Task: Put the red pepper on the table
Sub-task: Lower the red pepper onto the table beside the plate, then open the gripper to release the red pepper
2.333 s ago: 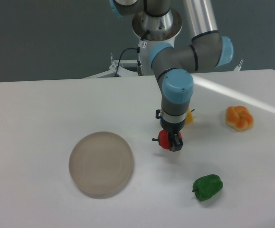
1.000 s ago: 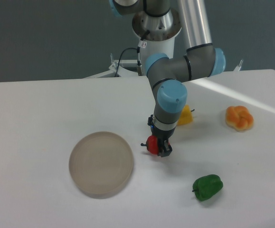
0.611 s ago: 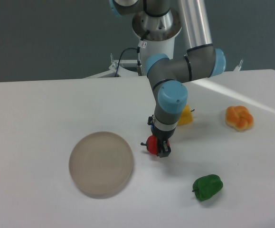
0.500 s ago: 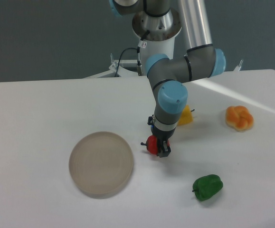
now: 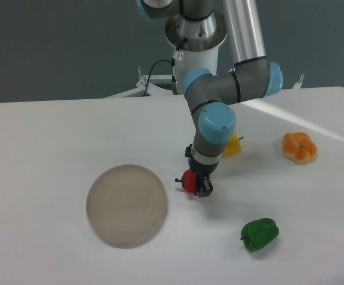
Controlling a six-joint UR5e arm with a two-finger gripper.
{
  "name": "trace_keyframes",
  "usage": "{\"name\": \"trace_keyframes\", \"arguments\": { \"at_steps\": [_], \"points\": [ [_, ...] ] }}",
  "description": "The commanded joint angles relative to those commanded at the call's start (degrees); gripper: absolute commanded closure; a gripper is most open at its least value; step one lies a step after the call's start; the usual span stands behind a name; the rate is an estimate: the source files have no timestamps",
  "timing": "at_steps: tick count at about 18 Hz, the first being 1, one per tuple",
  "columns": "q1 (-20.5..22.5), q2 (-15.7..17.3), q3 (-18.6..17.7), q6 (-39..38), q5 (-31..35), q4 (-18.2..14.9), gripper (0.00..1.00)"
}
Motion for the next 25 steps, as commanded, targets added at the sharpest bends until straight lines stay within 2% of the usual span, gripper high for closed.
{"name": "trace_keyframes", "arguments": {
  "at_steps": [8, 11, 12, 17, 25],
  "points": [
    [0.18, -0.18, 0.0, 0.09, 0.0, -0.09, 0.31],
    [0.26, -0.18, 0.0, 0.09, 0.0, -0.09, 0.21],
    [0.26, -0.09, 0.0, 0.09, 0.0, -0.09, 0.13],
    [0.53, 0.35, 0.35, 0.17, 0.0, -0.09, 0.0],
    [5.0, 1.58, 4.65, 1.84, 0.18, -1.14, 0.0]
  ]
}}
